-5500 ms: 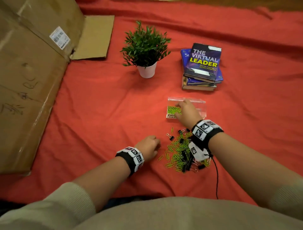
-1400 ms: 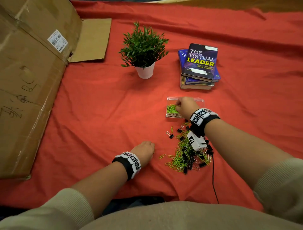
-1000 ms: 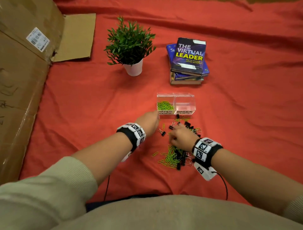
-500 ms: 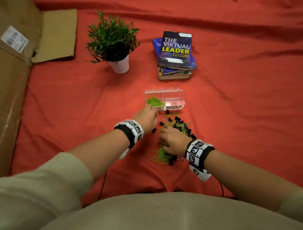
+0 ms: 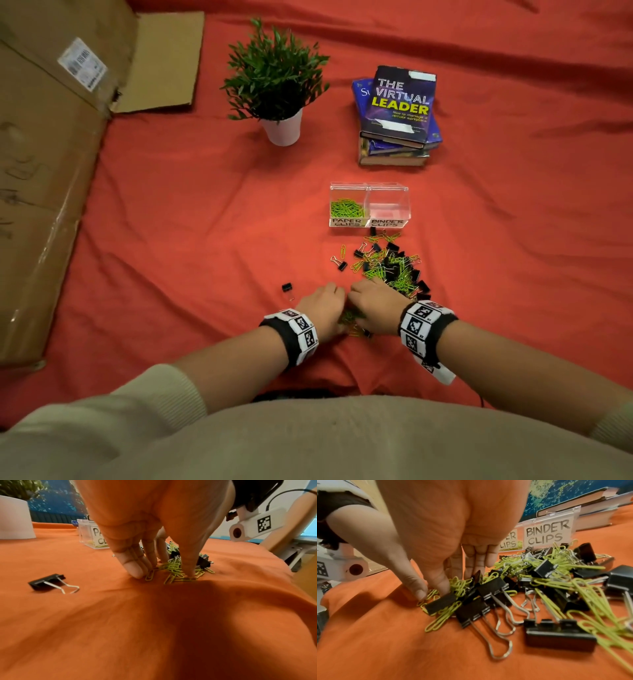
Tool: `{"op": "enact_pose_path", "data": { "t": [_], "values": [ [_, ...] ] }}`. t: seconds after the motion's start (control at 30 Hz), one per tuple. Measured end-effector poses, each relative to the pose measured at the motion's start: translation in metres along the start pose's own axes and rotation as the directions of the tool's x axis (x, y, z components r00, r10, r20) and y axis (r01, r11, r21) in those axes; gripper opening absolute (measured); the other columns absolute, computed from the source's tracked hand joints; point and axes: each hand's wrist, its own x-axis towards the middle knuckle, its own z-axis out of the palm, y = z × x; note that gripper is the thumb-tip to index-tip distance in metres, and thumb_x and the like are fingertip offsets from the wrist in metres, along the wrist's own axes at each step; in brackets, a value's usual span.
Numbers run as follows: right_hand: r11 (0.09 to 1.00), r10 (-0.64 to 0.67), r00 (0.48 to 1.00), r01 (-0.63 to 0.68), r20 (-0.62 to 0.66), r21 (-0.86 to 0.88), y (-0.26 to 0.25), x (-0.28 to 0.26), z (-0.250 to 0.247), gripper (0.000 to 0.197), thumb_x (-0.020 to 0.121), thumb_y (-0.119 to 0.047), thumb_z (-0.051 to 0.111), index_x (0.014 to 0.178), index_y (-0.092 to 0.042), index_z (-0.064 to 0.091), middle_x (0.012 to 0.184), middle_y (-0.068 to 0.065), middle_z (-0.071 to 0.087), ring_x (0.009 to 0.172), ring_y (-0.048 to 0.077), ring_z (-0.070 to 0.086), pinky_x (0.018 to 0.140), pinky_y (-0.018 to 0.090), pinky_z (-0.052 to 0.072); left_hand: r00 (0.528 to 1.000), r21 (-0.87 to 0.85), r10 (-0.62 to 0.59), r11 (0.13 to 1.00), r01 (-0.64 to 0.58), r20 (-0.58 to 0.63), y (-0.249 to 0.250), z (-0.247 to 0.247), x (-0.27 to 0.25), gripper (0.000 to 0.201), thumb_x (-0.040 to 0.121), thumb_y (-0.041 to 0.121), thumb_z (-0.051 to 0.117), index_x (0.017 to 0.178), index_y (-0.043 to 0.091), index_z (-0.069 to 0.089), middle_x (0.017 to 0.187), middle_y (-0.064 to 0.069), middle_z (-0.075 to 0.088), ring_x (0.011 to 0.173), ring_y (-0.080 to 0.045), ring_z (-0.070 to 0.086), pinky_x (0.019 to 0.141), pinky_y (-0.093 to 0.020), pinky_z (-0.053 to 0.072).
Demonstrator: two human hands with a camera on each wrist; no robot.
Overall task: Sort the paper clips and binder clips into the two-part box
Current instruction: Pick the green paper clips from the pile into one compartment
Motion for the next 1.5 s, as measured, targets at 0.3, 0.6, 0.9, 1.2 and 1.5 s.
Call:
{"op": "enact_pose_path", "data": {
  "t": [0.3,0.6,0.9,1.2,1.5],
  "values": [
    [0.939,0.169,0.985,-0.168,0.024,0.299,0.005,0.003,-0.011,0.015,0.083,-0.02,0.056,0.091,-0.011,0.065,0.092,0.005,0.065,0.088,0.022,0.06,0.087,0.033,0.045,1.0,0.024,0.029,0.999,-0.029,-0.005,-0.004,-0.002,0.002,0.038,0.086,0.029,0.063,0.115,0.009,0.048,0.116,-0.012,0.05,0.112,-0.032,0.053,0.083,-0.044,0.047],
    [0.56,0.378,0.922,-0.297,0.08,0.773,0.034,-0.004,-0.04,0.009,0.085,-0.018,0.066,0.086,-0.009,0.068,0.071,-0.002,0.065,0.054,0.004,0.056,0.053,0.017,0.048,0.999,0.041,0.039,0.998,-0.037,-0.028,-0.01,-0.005,0.004,0.029,0.091,0.031,0.056,0.113,0.013,0.052,0.113,-0.011,0.053,0.108,-0.032,0.055,0.08,-0.042,0.047],
    [0.087,0.364,0.905,-0.267,0.219,0.96,0.042,-0.009,-0.045,0.006,0.085,-0.004,0.064,0.089,0.001,0.063,0.08,0.011,0.067,0.062,0.017,0.064,0.059,0.025,0.055,0.988,-0.009,0.018,1.0,-0.02,-0.154,-0.005,0.003,0.005,0.041,0.086,0.038,0.06,0.113,0.01,0.047,0.117,-0.009,0.047,0.112,-0.027,0.047,0.088,-0.041,0.046],
    [-0.246,0.315,0.921,-0.153,0.229,0.957,0.043,-0.007,-0.038,0.026,0.09,0.001,0.054,0.115,0.002,0.06,0.081,0.011,0.062,0.068,0.019,0.06,0.06,0.023,0.055,0.992,0.086,0.087,0.993,-0.079,-0.094,0.005,0.004,0.016,0.026,0.093,0.021,0.052,0.113,0.004,0.052,0.117,-0.013,0.048,0.113,-0.031,0.048,0.082,-0.045,0.046],
    [0.51,0.396,0.911,-0.322,0.114,0.798,0.031,0.012,-0.035,0.005,0.088,-0.015,0.06,0.085,-0.011,0.063,0.074,-0.004,0.061,0.063,0.008,0.055,0.058,0.02,0.047,0.994,0.143,0.098,0.985,-0.091,-0.04,0.001,0.01,0.014,0.022,0.096,0.009,0.043,0.116,0.001,0.048,0.118,-0.015,0.049,0.113,-0.033,0.048,0.088,-0.045,0.048]
  ]
}}
